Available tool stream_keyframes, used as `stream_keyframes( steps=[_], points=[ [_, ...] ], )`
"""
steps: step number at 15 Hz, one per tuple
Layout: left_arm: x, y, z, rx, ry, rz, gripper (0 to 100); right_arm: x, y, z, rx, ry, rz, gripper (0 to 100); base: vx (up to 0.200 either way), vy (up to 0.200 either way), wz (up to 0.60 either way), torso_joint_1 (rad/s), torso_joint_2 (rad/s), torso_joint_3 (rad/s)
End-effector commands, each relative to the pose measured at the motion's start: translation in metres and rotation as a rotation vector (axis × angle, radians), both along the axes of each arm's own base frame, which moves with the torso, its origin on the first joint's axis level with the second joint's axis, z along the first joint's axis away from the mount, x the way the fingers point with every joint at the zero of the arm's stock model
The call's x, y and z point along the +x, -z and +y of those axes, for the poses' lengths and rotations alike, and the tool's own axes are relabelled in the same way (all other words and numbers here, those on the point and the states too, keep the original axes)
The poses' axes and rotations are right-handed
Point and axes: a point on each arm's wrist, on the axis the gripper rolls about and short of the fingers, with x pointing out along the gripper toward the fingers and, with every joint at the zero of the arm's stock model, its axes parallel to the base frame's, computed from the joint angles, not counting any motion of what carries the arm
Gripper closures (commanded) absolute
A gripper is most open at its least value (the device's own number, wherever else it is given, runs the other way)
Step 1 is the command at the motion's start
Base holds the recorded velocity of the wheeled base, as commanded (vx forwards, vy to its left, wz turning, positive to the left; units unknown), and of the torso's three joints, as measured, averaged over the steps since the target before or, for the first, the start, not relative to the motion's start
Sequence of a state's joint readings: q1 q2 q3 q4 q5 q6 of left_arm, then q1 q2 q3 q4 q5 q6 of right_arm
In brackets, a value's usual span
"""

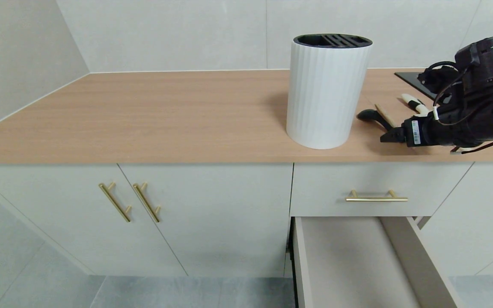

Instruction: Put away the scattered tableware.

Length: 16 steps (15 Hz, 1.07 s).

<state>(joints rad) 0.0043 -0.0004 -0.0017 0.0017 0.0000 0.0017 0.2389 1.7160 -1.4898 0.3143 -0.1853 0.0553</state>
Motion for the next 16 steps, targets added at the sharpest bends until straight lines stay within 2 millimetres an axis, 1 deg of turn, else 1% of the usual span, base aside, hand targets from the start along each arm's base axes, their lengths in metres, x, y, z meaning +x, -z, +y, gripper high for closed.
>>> stream_keyframes(
  steps=[1,2,3,6,8,11,13,15,16],
  points=[
    [0.0,0.0,0.0,0.0,0.0,0.0,0,0.004,0.004,0.001,-0.003,0.0,0.011,0,0.0,0.0,0.0,0.0,0.0,0.0],
    [0.0,0.0,0.0,0.0,0.0,0.0,0,0.006,0.005,0.001,-0.001,0.001,0.013,0,0.0,0.0,0.0,0.0,0.0,0.0],
    [0.0,0.0,0.0,0.0,0.0,0.0,0,0.006,0.004,0.002,0.005,0.005,0.01,100,0.0,0.0,0.0,0.0,0.0,0.0],
    [0.0,0.0,0.0,0.0,0.0,0.0,0,0.008,0.004,0.001,0.005,0.008,0.01,100,0.0,0.0,0.0,0.0,0.0,0.0],
    [0.0,0.0,0.0,0.0,0.0,0.0,0,0.003,-0.002,-0.001,0.015,0.016,-0.008,100,0.0,0.0,0.0,0.0,0.0,0.0],
    [0.0,0.0,0.0,0.0,0.0,0.0,0,-0.022,-0.021,-0.007,0.041,0.027,-0.065,100,0.0,0.0,0.0,0.0,0.0,0.0],
    [0.0,0.0,0.0,0.0,0.0,0.0,0,-0.049,-0.033,-0.012,0.055,0.022,-0.103,100,0.0,0.0,0.0,0.0,0.0,0.0],
    [0.0,0.0,0.0,0.0,0.0,0.0,0,-0.075,-0.038,-0.018,0.078,0.027,-0.126,100,0.0,0.0,0.0,0.0,0.0,0.0],
    [0.0,0.0,0.0,0.0,0.0,0.0,0,-0.084,-0.038,-0.02,0.083,0.024,-0.131,100,0.0,0.0,0.0,0.0,0.0,0.0]
  ],
)
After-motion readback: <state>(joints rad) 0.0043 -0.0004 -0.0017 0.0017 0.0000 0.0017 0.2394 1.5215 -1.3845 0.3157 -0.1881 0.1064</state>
